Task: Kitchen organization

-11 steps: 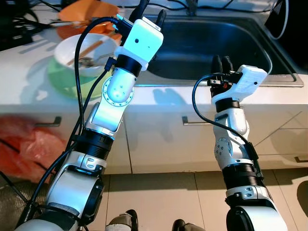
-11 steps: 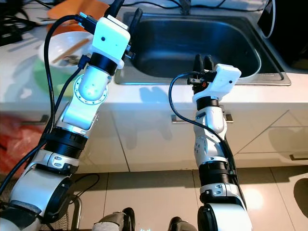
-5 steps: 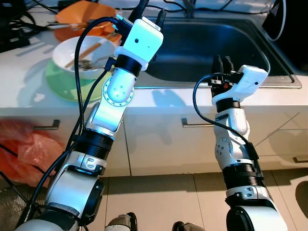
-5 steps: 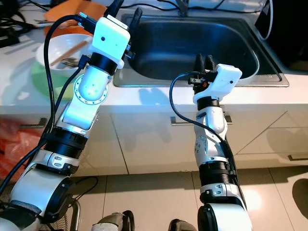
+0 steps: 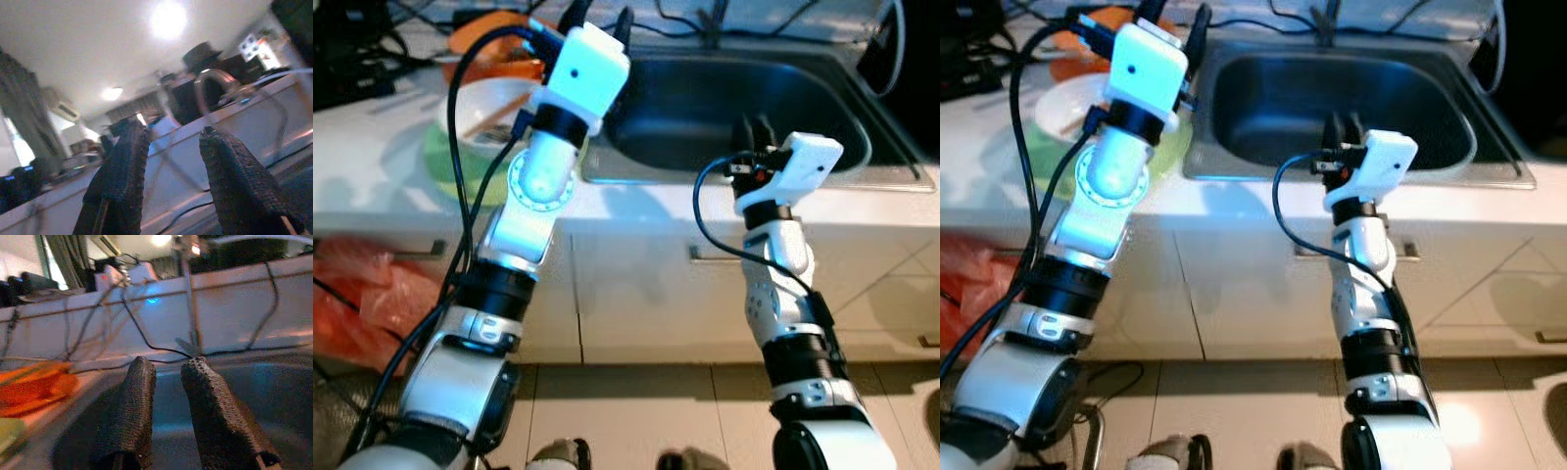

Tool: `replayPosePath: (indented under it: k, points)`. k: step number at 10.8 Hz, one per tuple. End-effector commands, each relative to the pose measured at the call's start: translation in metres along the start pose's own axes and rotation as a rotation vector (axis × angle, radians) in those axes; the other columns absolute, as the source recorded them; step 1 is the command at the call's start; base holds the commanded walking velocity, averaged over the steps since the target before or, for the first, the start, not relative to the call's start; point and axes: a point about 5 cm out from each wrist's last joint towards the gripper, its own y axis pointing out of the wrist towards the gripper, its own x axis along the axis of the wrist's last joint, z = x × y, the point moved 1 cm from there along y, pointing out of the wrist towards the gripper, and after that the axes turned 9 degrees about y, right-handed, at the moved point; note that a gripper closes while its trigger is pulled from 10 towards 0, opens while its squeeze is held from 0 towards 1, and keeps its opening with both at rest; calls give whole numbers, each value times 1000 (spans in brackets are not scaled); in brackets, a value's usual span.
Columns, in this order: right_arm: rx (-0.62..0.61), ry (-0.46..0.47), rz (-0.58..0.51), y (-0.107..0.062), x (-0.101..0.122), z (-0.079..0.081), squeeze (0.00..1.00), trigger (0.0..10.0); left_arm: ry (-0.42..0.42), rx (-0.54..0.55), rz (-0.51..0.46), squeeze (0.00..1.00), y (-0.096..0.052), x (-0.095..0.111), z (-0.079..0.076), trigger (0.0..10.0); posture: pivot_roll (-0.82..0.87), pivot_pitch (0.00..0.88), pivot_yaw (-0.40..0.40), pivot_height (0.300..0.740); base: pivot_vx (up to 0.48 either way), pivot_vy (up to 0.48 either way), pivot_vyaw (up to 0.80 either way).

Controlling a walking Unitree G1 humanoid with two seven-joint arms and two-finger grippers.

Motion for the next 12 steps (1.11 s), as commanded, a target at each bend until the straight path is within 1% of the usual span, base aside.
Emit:
replayPosePath:
  k: [1,4,6,8,12]
  points:
    - [-2,0,-4,-1,0,-2,0,10000,6,5,-24,0,3,6,1,10000,111,149,-34,740,296,0,0]
    - [-18,12,-6,-2,0,-4,0,10000,10,-6,-27,0,3,6,0,10000,109,147,-32,740,284,0,0]
    - [-20,13,-7,-2,0,-4,0,10000,4,-10,-35,0,3,7,-1,10000,109,147,-31,740,0,0,0]
    - [-21,16,-9,-2,1,-4,0,10000,4,-4,-44,0,4,9,1,10000,111,146,-30,740,0,0,0]
    - [-18,16,-7,-2,0,-4,0,10000,19,-4,-45,0,4,10,1,10000,110,142,-29,740,0,0,0]
